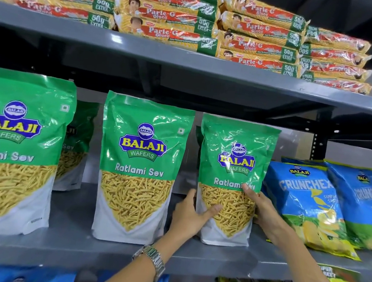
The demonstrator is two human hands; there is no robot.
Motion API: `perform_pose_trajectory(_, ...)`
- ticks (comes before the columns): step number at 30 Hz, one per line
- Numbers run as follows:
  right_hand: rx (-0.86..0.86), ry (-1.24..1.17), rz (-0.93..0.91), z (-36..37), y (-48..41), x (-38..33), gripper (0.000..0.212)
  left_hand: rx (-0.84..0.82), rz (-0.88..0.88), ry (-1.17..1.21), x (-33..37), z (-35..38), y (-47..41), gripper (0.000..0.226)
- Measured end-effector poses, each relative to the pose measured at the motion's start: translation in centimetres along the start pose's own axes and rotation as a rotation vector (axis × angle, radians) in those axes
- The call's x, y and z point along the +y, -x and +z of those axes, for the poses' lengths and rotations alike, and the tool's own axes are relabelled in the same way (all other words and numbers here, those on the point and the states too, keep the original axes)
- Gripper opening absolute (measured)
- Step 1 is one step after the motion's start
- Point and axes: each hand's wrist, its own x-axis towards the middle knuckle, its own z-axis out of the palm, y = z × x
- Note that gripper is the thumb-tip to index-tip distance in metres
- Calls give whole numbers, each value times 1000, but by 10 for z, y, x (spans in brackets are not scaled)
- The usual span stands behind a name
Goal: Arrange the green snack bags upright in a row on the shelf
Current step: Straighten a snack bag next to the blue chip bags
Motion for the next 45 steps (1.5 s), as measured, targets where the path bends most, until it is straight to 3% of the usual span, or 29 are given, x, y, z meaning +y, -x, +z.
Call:
perform_pose_trajectory(2, 9, 6, 5, -1, 5, -1, 78, -16, 14, 7, 1, -1, 4, 74)
perform_pose_trajectory(5, 15, 34, 12, -6, 11, 6, 102, -80, -13, 37, -4, -5, 4, 79)
perform_pose_trajectory(10, -62, 158, 31, -3, 25, 23, 123, -232, -95, 11, -15, -9, 2, 126)
perform_pose_trajectory(14, -60, 199, 17, -4, 24, 24, 124, -253, -21, -34, -17, -7, -1, 108)
perform_pose_trajectory(18, -48, 252, 33, -15, 21, 24, 118, -267, -61, -1, -12, 1, -4, 98)
perform_pose_trajectory(24, -59, 191, 43, -34, 24, 22, 121, -287, -84, 10, -2, 22, -5, 115)
perform_pose_trajectory(28, -33, 183, 64, -32, 31, 16, 140, -285, -75, -27, 3, 22, -1, 111)
perform_pose_trajectory(30, 99, 120, 17, -23, 39, 11, 150, -242, -18, -75, 8, 17, 9, 112)
perform_pose_trajectory(32, 402, 50, -188, -9, 44, 1, 140, -97, 152, -112, 23, 1, 23, 110)
perform_pose_trajectory(34, 691, 58, -524, 20, 47, -19, 97, 123, 360, -83, 39, -31, 34, 96)
perform_pose_trajectory(35, 720, 105, -628, 39, 49, -29, 75, 261, 430, -48, 44, -49, 36, 84)
perform_pose_trajectory(37, 480, 256, -637, 85, 48, -43, 66, 599, 530, 29, 41, -95, 37, 61)
perform_pose_trajectory(39, 217, 388, -508, 119, 40, -40, 95, 784, 537, 81, 30, -133, 35, 57)
perform_pose_trajectory(42, -16, 265, -254, 154, 26, -18, 139, 618, 276, 104, -5, -166, 35, 89)
perform_pose_trajectory(45, -137, 50, -76, 170, 22, 3, 147, 349, 65, 91, -38, -179, 39, 138)
